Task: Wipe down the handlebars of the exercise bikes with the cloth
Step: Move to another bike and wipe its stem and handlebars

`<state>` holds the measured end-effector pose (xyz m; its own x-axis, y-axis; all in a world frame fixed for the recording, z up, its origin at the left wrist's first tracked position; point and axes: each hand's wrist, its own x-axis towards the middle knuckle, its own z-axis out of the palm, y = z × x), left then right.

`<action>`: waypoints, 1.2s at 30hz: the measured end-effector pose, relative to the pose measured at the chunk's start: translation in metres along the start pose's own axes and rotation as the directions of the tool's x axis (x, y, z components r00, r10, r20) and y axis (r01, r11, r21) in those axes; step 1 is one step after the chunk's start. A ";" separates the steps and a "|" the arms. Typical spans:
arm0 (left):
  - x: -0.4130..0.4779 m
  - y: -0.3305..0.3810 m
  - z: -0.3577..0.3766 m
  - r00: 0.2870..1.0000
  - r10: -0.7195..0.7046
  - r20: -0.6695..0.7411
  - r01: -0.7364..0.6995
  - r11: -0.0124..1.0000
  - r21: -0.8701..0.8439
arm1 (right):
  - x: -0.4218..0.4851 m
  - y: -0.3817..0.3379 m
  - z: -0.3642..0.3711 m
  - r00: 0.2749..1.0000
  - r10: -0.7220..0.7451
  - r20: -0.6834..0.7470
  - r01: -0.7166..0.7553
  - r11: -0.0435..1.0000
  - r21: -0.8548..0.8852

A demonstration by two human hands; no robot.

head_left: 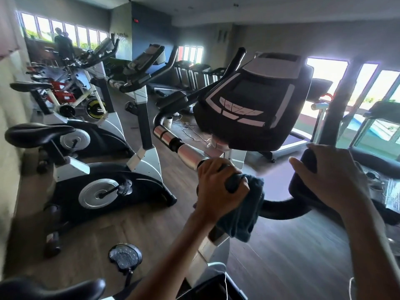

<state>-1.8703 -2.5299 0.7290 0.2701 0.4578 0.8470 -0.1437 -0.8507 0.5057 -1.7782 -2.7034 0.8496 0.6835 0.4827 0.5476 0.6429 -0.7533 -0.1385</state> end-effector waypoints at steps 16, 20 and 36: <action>-0.016 0.013 0.006 0.979 0.161 0.122 -0.160 0.987 -0.020 | 0.001 0.005 0.006 1.000 0.011 -0.027 -0.010 1.000 0.017; 0.001 -0.008 0.000 0.998 0.029 0.061 -0.030 1.000 0.008 | 0.002 0.009 0.009 0.999 0.003 -0.049 -0.002 0.999 0.036; -0.033 -0.030 -0.045 0.993 0.098 -0.066 -0.092 0.992 0.086 | -0.100 0.038 0.054 0.918 -0.053 -0.393 0.260 0.829 0.495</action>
<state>-1.9181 -2.5077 0.6936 0.1911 0.3884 0.9015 -0.0857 -0.9083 0.4095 -1.8028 -2.7561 0.7448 0.4575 0.3072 0.8345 0.8818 -0.2778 -0.3812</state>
